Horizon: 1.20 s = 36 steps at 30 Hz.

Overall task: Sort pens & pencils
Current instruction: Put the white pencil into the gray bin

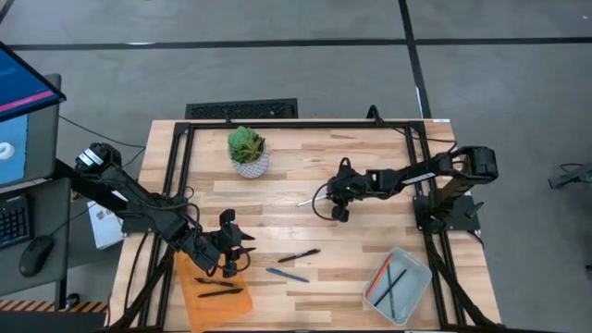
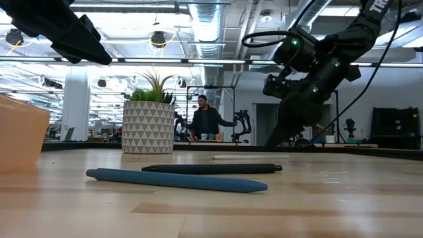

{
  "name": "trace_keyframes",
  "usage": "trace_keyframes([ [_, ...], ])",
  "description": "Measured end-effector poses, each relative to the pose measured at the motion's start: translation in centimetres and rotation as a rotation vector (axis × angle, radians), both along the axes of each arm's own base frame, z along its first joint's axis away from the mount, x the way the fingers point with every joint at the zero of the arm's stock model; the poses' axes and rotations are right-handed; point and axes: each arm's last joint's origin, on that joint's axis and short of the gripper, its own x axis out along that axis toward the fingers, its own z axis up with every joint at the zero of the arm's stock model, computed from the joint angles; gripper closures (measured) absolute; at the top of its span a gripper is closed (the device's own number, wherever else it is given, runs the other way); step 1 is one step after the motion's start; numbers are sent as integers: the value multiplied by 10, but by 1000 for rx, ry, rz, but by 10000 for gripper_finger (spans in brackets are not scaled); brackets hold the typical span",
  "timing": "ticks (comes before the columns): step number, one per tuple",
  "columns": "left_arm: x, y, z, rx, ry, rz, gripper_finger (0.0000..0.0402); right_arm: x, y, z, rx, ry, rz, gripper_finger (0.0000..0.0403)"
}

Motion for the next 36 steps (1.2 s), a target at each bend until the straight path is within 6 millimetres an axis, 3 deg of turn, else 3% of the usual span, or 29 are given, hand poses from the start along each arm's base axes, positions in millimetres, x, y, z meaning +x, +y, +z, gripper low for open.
trace_keyframes([
  [17, 0, 0, 0, 6, -1, 0, 278, -1, 0, -1, 37, 17, -41, 336],
  [29, 0, 0, 0, 9, -2, 0, 278, -5, -16, -2, 33, 28, -89, 336],
  [36, 0, 0, 0, 9, -2, 0, 278, -6, -10, -3, 34, 52, -67, 336],
])
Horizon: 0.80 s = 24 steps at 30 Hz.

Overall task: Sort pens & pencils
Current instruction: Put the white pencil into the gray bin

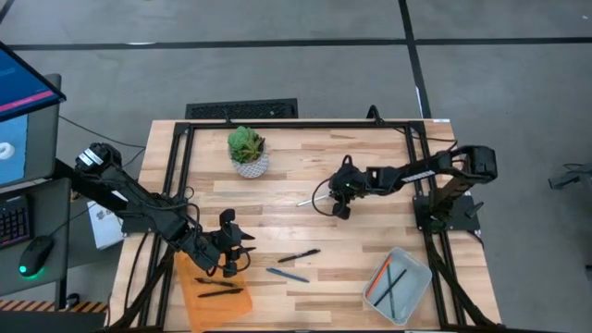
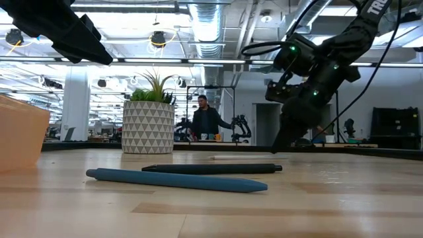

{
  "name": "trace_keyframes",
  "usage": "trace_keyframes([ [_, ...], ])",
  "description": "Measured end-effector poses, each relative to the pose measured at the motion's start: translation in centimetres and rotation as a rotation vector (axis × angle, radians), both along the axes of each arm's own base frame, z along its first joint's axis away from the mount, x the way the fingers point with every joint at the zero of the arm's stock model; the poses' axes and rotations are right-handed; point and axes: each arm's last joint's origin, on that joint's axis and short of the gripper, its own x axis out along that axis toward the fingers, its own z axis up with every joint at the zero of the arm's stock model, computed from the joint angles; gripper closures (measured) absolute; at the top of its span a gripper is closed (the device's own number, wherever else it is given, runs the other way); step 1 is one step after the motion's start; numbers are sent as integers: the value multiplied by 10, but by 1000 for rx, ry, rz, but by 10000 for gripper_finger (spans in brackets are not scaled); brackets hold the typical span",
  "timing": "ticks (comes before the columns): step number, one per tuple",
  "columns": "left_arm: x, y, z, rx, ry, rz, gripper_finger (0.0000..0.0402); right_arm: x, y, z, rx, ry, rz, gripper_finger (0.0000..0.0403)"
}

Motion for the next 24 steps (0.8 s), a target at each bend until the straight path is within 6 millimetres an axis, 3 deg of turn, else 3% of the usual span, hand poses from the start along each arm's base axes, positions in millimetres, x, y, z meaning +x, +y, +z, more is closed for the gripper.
trace_keyframes([
  [17, 0, 0, 0, 0, 0, 0, 278, 16, 2, -27, 25, -49, 25, 335],
  [24, 3, -2, -8, 14, 27, 0, 278, 20, 10, -27, 79, -90, 71, 335],
])
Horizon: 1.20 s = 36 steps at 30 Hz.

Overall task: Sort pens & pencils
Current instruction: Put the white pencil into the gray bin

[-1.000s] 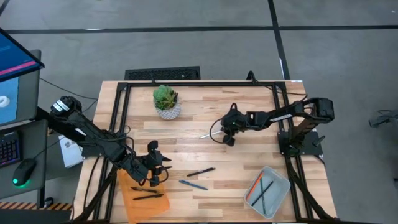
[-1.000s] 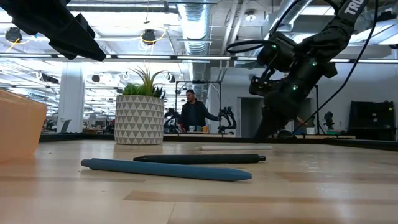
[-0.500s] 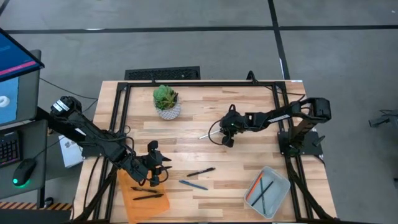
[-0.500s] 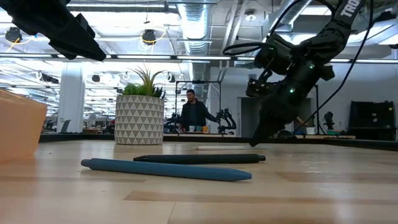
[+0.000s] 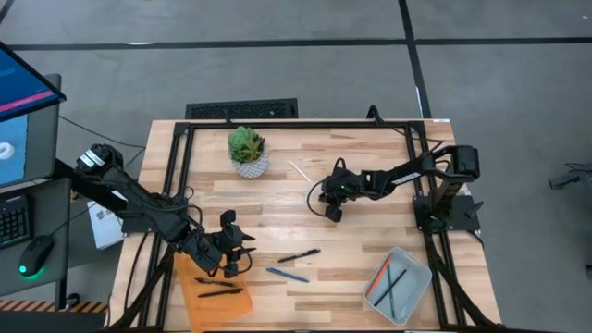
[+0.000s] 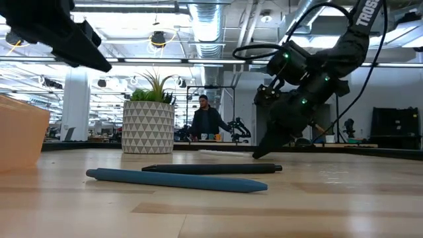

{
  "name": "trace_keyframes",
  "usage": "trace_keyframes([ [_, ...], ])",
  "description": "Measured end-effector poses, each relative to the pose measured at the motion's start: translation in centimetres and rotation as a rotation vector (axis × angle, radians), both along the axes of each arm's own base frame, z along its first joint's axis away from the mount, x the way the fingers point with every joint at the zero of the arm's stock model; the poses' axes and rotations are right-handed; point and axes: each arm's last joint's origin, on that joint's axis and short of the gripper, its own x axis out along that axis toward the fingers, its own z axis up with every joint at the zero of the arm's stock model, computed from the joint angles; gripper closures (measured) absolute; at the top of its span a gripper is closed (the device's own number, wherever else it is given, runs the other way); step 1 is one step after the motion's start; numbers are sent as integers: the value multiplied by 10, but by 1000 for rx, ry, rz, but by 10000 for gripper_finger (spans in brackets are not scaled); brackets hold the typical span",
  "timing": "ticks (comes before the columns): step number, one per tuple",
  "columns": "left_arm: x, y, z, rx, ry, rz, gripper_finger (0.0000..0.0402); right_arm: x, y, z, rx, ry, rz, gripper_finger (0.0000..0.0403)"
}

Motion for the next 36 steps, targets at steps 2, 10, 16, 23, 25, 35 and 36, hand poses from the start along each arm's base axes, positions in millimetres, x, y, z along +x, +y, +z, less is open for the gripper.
trace_keyframes([
  [2, 2, -1, -6, 14, 22, -1, 278, 0, 3, 0, 6, 5, 9, 335],
  [10, 11, -8, -29, 62, 69, 11, 278, 4, 10, 4, -46, -53, -16, 335],
  [16, 23, -7, -26, 65, 15, 95, 278, 11, -10, 17, -108, -146, -192, 336],
  [23, 29, -3, -18, 86, 4, 91, 278, 6, -42, 19, -46, -136, -333, 336],
  [25, 29, -3, -19, 74, 11, 94, 278, 3, -43, 16, -34, -101, -335, 335],
  [35, 29, -2, -20, 69, 18, 94, 278, 4, -36, 15, -24, -90, -306, 335],
  [36, 29, -2, -20, 68, 19, 93, 278, 5, -36, 16, -22, -94, -307, 335],
])
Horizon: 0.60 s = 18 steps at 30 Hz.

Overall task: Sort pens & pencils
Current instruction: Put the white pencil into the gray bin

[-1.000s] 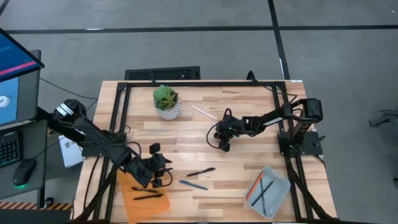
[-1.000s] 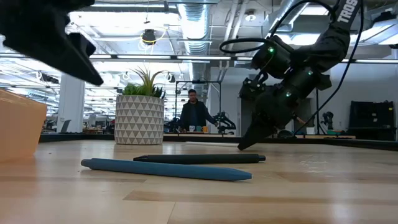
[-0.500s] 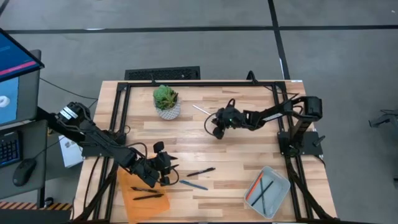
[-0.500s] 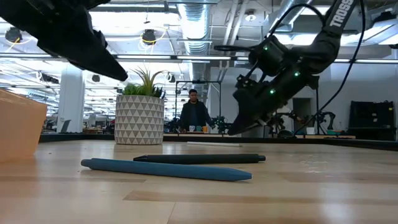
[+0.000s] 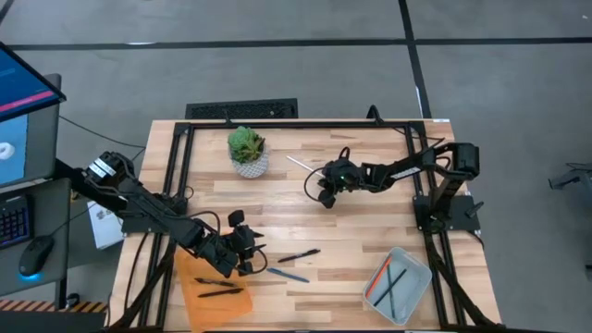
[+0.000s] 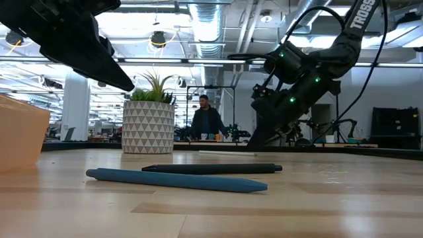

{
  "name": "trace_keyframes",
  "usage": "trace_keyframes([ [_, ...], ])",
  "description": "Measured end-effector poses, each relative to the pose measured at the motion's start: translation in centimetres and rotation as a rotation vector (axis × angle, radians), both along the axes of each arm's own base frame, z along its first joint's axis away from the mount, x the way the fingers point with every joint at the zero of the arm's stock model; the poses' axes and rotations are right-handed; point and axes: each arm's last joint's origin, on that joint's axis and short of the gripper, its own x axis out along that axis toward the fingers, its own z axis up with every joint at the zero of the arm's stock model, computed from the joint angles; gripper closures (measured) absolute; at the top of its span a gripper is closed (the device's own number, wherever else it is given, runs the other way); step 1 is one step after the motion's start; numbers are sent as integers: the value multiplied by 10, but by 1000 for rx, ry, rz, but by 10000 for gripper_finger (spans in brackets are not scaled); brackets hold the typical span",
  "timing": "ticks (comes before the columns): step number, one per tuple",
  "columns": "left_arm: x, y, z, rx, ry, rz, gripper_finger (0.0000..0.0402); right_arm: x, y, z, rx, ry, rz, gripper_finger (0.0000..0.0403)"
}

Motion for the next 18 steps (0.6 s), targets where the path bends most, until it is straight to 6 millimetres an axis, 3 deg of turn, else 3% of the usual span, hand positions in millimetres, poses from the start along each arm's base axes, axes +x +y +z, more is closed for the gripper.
trace_keyframes([
  [18, 0, -1, 0, -11, 9, -14, 278, -2, -16, 3, 2, -36, -70, 335],
])
